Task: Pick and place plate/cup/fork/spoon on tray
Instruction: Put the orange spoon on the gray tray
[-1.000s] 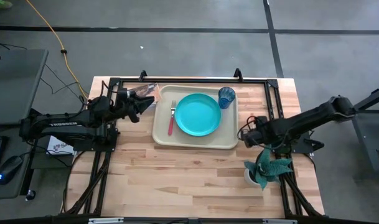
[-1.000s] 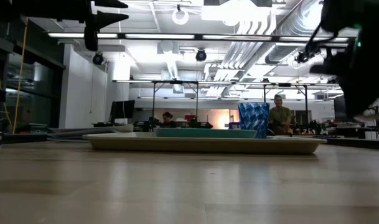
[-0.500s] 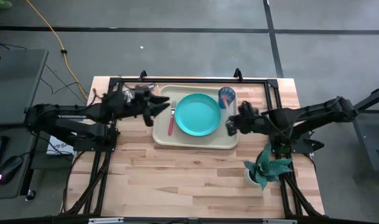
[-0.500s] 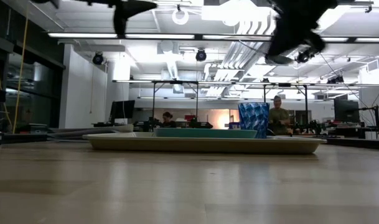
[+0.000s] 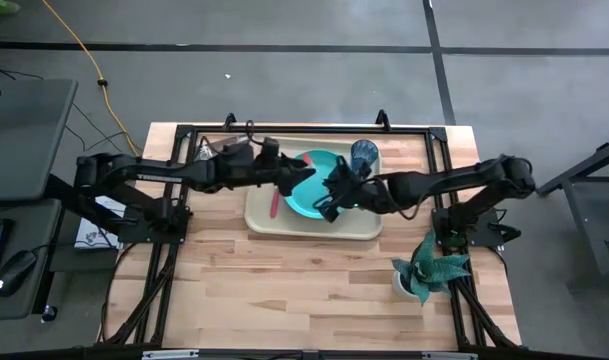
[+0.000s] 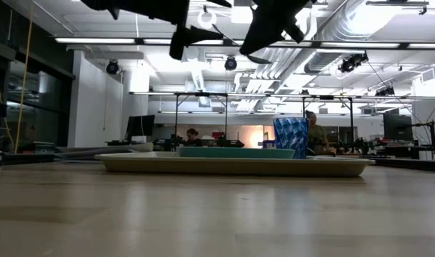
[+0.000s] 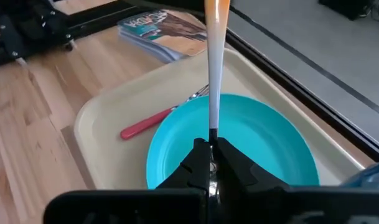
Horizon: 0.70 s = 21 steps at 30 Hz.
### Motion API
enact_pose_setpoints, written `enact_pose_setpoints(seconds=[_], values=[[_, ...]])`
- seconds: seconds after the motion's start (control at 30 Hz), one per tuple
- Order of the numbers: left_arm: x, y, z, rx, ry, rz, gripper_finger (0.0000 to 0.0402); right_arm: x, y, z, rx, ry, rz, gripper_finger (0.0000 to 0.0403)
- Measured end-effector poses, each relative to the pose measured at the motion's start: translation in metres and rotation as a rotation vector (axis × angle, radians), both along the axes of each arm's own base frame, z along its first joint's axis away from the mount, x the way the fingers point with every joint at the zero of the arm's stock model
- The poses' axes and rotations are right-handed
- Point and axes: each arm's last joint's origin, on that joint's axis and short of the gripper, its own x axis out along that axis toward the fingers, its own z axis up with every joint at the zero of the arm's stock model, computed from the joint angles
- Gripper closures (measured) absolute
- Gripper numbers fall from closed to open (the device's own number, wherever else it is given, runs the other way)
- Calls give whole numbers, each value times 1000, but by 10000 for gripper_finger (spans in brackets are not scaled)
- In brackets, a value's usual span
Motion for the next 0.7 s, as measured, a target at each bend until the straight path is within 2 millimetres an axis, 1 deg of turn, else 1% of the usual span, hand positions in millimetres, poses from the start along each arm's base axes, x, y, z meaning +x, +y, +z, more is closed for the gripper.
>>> enact_pose_setpoints(seconds=[0.13, 0.27, 0.33, 0.37, 0.4, 0.47, 0.53, 0.57, 0.6, 0.63, 0.7], values=[[4, 1, -6, -20, 16, 4, 135, 5, 1, -5, 20, 17, 22, 403], [4, 2, -6, 8, 27, 10, 135, 6, 2, -5, 34, 13, 31, 403], [4, 4, -7, 8, 31, 26, 144, 6, 2, -5, 34, 16, 34, 403], [4, 4, -7, 5, 34, 29, 155, 6, 2, -5, 33, 16, 36, 403], [3, 6, -8, -1, 44, 34, 172, 6, 2, -5, 34, 15, 36, 403], [2, 8, -11, -12, 77, 41, 223, 6, 2, -5, 33, 17, 40, 403], [0, 9, -16, -24, 120, 34, 294, 6, 2, -5, 32, 15, 39, 403], [0, 10, -17, -22, 141, 24, 337, 6, 2, -5, 32, 16, 39, 403], [-1, 11, -18, -15, 158, 16, 368, 6, 2, -5, 33, 17, 40, 403], [-3, 12, -18, -9, 163, 14, 382, 6, 2, -5, 28, 21, 47, 403], [-5, 14, -16, 4, 170, 12, 385, 6, 2, -4, 27, 20, 68, 403]])
